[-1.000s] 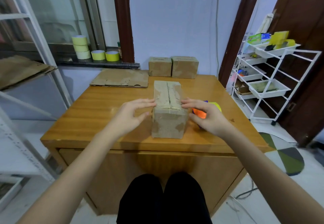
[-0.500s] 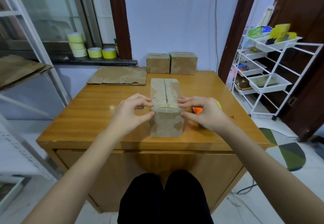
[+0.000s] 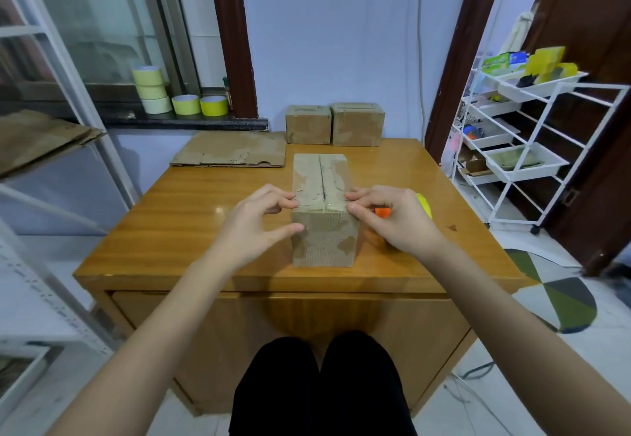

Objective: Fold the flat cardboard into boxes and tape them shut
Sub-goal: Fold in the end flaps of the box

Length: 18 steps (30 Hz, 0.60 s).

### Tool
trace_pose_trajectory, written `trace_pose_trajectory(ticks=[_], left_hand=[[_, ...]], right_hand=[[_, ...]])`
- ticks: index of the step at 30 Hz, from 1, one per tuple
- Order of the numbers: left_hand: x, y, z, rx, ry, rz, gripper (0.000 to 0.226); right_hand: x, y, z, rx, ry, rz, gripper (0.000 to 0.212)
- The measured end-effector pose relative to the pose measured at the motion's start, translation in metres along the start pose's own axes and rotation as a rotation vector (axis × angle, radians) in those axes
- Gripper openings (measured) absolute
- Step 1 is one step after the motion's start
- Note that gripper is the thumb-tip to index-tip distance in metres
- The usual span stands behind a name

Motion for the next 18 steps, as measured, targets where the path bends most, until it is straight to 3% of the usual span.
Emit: trace_pose_trajectory(ticks=[5, 11, 14, 18], left_hand=[[-0.001, 0.005, 0.000, -0.007, 0.025, 0.077, 0.024], [-0.004, -0.002, 0.009, 0.008, -0.043, -0.060, 0.019], [-0.014, -0.005, 0.019, -0.170, -0.065, -0.052, 0.036], [-0.019, 0.002, 0.029, -0.506, 0.067, 0.016, 0.033]], right_hand=[[0.006, 0.005, 0.010, -0.102, -0.026, 0.016, 0.012], [0.001, 0.000, 0.003, -0.225, 0.153, -0.027, 0.015], [-0.020, -0.003, -0.006, 0.038, 0.216, -0.044, 0.033], [-0.028, 0.005, -0.016, 0.313, 0.162, -0.073, 0.039]])
Point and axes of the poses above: each hand's wrist, its own x-axis away from the middle knuckle, its own y-axis out of the palm, z = x × y, the point moved 4 cm from there along -x, towards the middle knuckle
